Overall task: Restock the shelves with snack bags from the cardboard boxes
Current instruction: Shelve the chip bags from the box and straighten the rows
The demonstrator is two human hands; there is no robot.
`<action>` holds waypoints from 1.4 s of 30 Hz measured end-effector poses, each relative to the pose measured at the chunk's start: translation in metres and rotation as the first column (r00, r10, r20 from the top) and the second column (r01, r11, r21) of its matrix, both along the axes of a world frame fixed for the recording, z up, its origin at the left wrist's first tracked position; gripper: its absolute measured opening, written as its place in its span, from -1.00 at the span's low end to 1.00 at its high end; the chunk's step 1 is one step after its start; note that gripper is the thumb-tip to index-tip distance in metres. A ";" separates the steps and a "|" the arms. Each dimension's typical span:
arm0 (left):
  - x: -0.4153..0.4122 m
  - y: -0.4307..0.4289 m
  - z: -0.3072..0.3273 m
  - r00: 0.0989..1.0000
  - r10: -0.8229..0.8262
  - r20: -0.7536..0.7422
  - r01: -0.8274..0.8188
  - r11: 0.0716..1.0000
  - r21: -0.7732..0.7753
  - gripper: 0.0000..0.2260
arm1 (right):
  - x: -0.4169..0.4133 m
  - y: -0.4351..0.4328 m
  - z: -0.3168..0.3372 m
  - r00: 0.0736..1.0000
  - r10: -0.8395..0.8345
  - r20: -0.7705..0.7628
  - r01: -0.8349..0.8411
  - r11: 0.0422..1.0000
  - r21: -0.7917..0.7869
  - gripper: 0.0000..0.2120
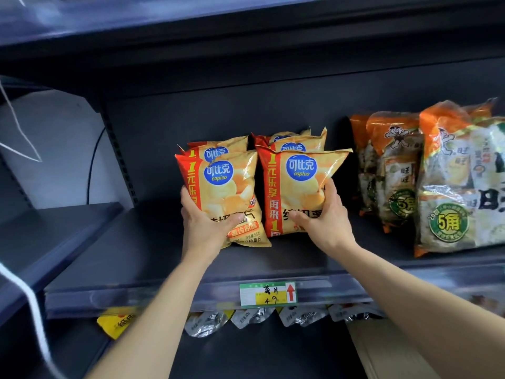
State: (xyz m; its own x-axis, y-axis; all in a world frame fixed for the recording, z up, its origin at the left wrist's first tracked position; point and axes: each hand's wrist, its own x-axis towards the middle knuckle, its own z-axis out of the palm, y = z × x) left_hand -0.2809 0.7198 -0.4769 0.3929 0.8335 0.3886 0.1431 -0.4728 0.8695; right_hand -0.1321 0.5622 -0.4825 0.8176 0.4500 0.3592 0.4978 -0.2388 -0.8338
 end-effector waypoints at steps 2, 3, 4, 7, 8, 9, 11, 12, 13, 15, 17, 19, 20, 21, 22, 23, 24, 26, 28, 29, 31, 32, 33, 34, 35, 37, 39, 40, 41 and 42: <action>0.001 0.000 0.000 1.000 -0.002 -0.024 0.002 1.000 0.025 0.12 | 0.001 0.000 0.000 1.000 0.003 -0.009 -0.004 1.000 -0.018 -0.11; 0.002 0.001 0.000 1.000 -0.005 -0.030 0.006 1.000 0.029 0.12 | 0.002 0.001 0.001 1.000 0.007 -0.015 -0.007 1.000 -0.019 -0.10; 0.003 0.002 0.001 0.999 -0.009 -0.031 0.010 0.999 0.033 0.12 | 0.002 0.002 0.002 1.000 0.009 -0.025 -0.009 1.000 -0.017 -0.09; 0.002 0.004 0.001 0.999 -0.022 -0.030 0.024 0.998 0.066 0.12 | 0.001 -0.001 0.005 0.999 0.018 -0.045 -0.019 1.000 -0.017 -0.13; 0.000 0.005 0.000 0.999 -0.029 -0.027 0.031 0.997 0.075 0.11 | 0.001 -0.004 0.005 0.999 0.014 -0.042 -0.014 1.000 -0.018 -0.16; -0.001 0.006 0.000 0.999 -0.036 -0.023 0.037 0.996 0.083 0.11 | 0.001 -0.007 0.004 0.999 0.008 -0.034 -0.008 1.000 -0.013 -0.20; -0.001 0.008 0.000 0.999 -0.044 -0.013 0.046 0.994 0.098 0.10 | 0.002 -0.011 0.003 1.000 0.004 -0.021 -0.004 1.000 0.010 -0.22; -0.001 0.008 0.000 0.999 -0.047 -0.013 0.048 0.994 0.100 0.10 | 0.002 -0.013 0.003 1.000 0.009 -0.018 -0.009 1.000 0.014 -0.18; -0.001 0.009 0.001 0.999 -0.051 -0.017 0.053 0.994 0.100 0.11 | 0.003 -0.013 0.004 1.000 0.016 -0.019 -0.016 1.000 0.014 -0.14; -0.001 0.009 0.002 0.998 -0.060 -0.034 0.063 0.994 0.087 0.12 | 0.004 -0.011 0.006 0.999 0.025 -0.032 -0.025 1.000 0.007 -0.07; -0.004 0.007 0.003 0.997 -0.065 -0.052 0.068 0.995 0.068 0.14 | 0.004 -0.010 0.007 0.999 0.017 -0.035 -0.017 1.000 0.007 -0.08; -0.010 0.005 0.003 0.995 -0.074 -0.071 0.078 0.996 0.052 0.18 | -0.002 -0.014 0.010 1.000 -0.007 -0.019 0.007 1.000 0.006 -0.12; -0.013 0.003 0.002 0.994 -0.077 -0.078 0.081 0.996 0.046 0.19 | -0.004 -0.016 0.010 1.000 -0.010 -0.010 0.010 1.000 0.003 -0.15; -0.016 0.002 0.002 0.994 -0.078 -0.078 0.081 0.996 0.041 0.20 | -0.006 -0.018 0.010 1.000 -0.006 -0.002 0.006 1.000 0.001 -0.19; -0.018 0.001 0.001 0.994 -0.077 -0.072 0.080 0.996 0.031 0.20 | -0.006 -0.019 0.009 1.000 -0.005 0.003 0.005 1.000 -0.005 -0.24; -0.020 0.000 0.000 0.995 -0.076 -0.068 0.077 0.997 0.020 0.20 | -0.004 -0.020 0.006 1.000 -0.006 0.007 0.007 1.000 -0.008 -0.27; -0.022 -0.001 0.000 0.995 -0.074 -0.068 0.075 0.997 0.012 0.20 | -0.003 -0.021 0.005 1.000 -0.007 0.011 0.007 1.000 -0.008 -0.29; -0.024 0.000 -0.002 0.995 -0.064 -0.075 0.066 0.998 0.022 0.18 | -0.005 -0.023 0.003 1.000 0.001 0.014 -0.002 1.000 0.022 -0.32; -0.023 0.001 -0.002 0.994 -0.068 -0.087 0.073 0.996 0.054 0.13 | -0.007 -0.023 0.002 1.000 0.007 0.014 -0.008 0.999 0.049 -0.39; -0.021 0.002 0.000 0.993 -0.074 -0.093 0.081 0.994 0.069 0.10 | -0.006 -0.022 0.003 1.000 0.006 0.019 -0.006 0.999 0.047 -0.43; -0.017 0.003 0.004 0.991 -0.088 -0.101 0.097 0.992 0.085 0.06 | -0.004 -0.018 0.010 0.999 -0.017 0.046 0.016 1.000 0.022 -0.51; -0.016 0.003 0.006 0.991 -0.093 -0.101 0.102 0.991 0.085 0.05 | -0.001 -0.016 0.015 0.997 -0.040 0.066 0.040 0.999 -0.001 -0.53; -0.016 0.004 0.008 0.990 -0.095 -0.101 0.104 0.991 0.085 0.05 | 0.003 -0.014 0.020 0.994 -0.072 0.087 0.074 0.997 -0.024 -0.53; -0.016 0.004 0.007 0.990 -0.096 -0.102 0.105 0.991 0.085 0.05 | 0.006 -0.014 0.025 0.988 -0.107 0.107 0.113 0.993 -0.045 -0.52; -0.017 0.005 0.006 0.990 -0.096 -0.105 0.105 0.991 0.086 0.05 | 0.008 -0.013 0.028 0.983 -0.134 0.128 0.143 0.988 -0.061 -0.52; -0.020 0.006 0.001 0.990 -0.096 -0.107 0.105 0.991 0.077 0.05 | 0.010 -0.015 0.027 0.976 -0.136 0.170 0.157 0.981 -0.115 -0.52; -0.023 0.007 -0.002 0.990 -0.097 -0.105 0.104 0.992 0.068 0.05 | 0.006 -0.017 0.020 0.974 -0.105 0.199 0.135 0.981 -0.141 -0.49; -0.023 0.007 -0.003 0.990 -0.097 -0.104 0.104 0.992 0.066 0.04 | 0.004 -0.018 0.017 0.974 -0.096 0.204 0.124 0.984 -0.129 -0.45; -0.023 0.007 -0.002 0.990 -0.096 -0.107 0.103 0.993 0.064 0.04 | 0.001 -0.018 0.015 0.975 -0.093 0.203 0.119 0.986 -0.115 -0.40; -0.023 0.007 -0.002 0.989 -0.096 -0.111 0.103 0.993 0.061 0.05 | -0.003 -0.018 0.013 0.976 -0.092 0.199 0.116 0.987 -0.114 -0.32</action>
